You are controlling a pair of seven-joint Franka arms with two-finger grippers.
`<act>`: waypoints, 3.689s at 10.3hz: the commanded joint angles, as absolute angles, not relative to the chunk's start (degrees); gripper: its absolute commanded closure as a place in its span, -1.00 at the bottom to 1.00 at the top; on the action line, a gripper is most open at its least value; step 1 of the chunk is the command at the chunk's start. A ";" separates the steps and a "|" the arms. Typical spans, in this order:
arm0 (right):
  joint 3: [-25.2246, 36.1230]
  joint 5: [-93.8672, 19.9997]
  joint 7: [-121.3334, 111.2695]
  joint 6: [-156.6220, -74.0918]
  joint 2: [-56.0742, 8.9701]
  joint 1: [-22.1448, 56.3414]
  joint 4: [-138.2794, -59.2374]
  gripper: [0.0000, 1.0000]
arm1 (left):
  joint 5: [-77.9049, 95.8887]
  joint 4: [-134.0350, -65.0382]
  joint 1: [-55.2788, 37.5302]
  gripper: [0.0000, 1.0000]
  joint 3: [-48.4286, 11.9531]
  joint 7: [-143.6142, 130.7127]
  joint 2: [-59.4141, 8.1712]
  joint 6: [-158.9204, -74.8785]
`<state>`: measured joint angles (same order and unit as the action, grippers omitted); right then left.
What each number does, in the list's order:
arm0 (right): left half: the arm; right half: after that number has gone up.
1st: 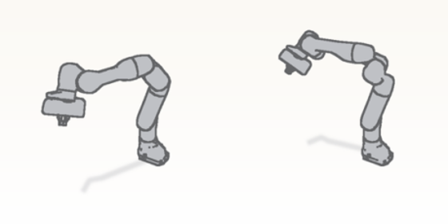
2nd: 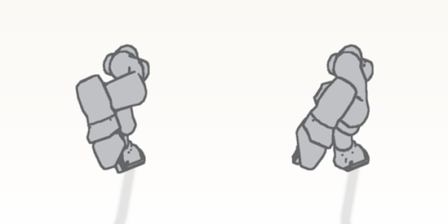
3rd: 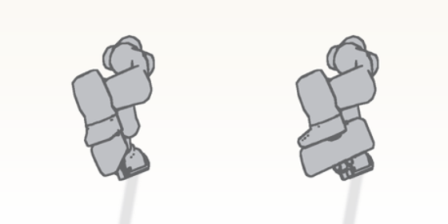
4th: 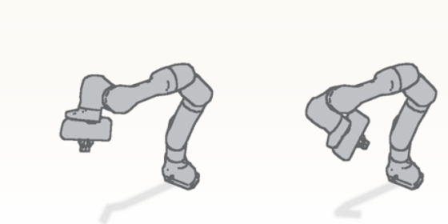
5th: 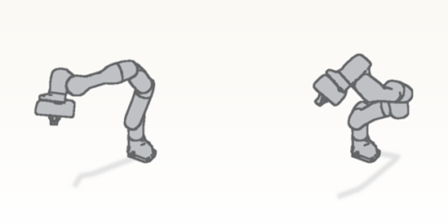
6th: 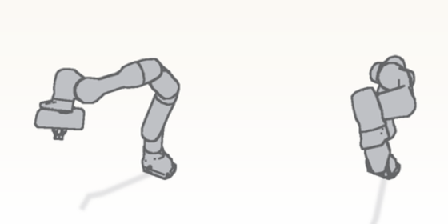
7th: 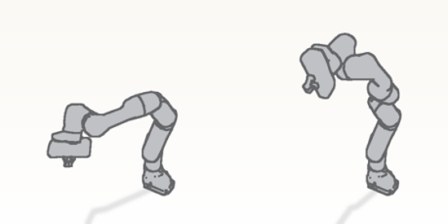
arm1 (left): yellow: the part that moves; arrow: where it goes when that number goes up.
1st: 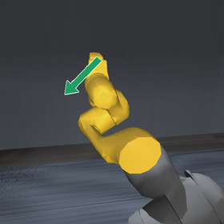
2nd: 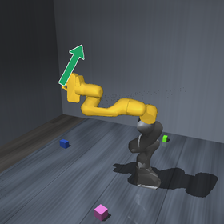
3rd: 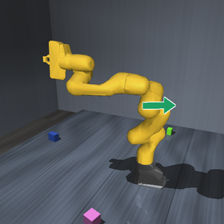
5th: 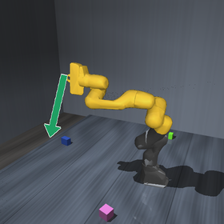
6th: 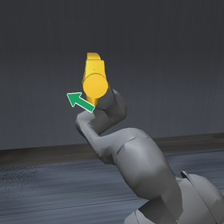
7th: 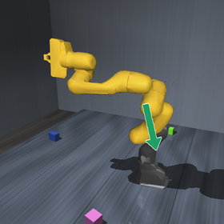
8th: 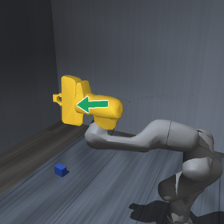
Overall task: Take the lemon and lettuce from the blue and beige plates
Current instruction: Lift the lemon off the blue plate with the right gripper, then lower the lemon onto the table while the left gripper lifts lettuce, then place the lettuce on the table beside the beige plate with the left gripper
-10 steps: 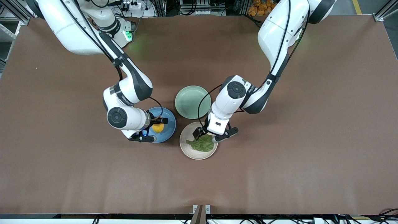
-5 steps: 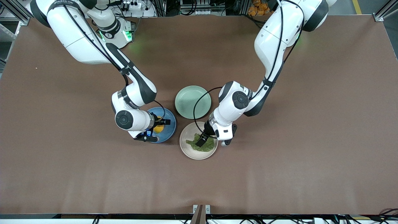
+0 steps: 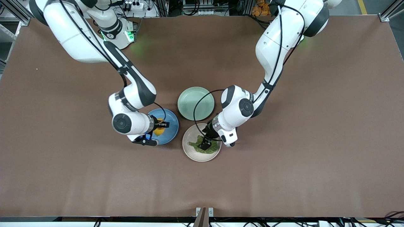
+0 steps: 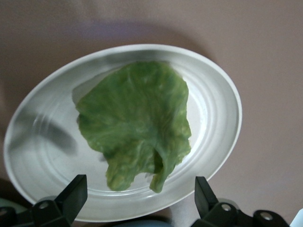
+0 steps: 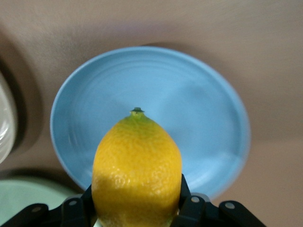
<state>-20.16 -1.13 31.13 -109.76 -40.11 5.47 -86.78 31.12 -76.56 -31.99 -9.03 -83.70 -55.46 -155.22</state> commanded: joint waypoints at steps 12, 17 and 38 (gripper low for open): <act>-2.20 0.44 -17.67 -116.63 -29.18 -9.84 -106.79 1.00 | 41.66 -73.39 -31.73 -0.39 -9.32 -84.82 -59.15 -155.13; -2.11 -0.53 -17.84 -117.33 -31.98 -8.97 -106.61 1.00 | 40.08 -73.39 -31.99 1.00 -8.88 -84.11 -58.54 -153.28; -2.90 -5.54 11.14 -76.39 -7.30 -3.43 -79.89 -1.00 | -4.22 -77.78 -4.14 -1.00 -7.55 -31.03 -45.71 -112.33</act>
